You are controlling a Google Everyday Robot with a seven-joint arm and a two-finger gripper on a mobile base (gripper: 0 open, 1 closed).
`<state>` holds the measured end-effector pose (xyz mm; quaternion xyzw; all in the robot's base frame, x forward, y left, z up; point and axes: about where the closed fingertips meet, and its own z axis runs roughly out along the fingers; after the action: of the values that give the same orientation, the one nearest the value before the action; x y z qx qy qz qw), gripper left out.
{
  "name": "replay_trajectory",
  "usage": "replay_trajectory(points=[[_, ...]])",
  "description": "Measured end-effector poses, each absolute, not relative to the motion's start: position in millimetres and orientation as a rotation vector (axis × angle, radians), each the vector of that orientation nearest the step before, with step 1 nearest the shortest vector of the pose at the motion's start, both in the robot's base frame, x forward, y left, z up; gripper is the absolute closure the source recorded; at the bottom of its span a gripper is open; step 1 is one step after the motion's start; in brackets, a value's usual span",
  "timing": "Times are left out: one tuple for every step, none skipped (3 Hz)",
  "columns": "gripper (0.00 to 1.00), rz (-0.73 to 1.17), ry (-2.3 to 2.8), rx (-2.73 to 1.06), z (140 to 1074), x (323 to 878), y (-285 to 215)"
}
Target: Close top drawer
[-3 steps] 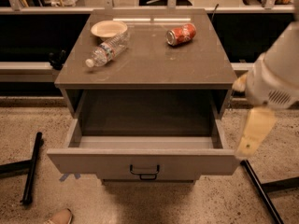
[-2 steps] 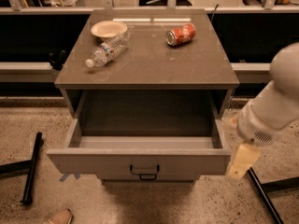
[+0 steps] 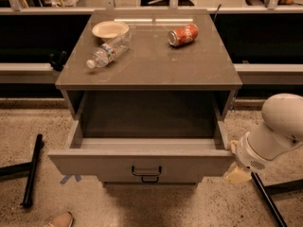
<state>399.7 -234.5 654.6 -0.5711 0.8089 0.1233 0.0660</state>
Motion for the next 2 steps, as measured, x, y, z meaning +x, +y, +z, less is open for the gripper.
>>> replay_trajectory(points=[[0.88,0.372,2.44,-1.723,663.0,399.7,-234.5],[1.0,0.372,2.439,-1.723,667.1,399.7,-234.5]])
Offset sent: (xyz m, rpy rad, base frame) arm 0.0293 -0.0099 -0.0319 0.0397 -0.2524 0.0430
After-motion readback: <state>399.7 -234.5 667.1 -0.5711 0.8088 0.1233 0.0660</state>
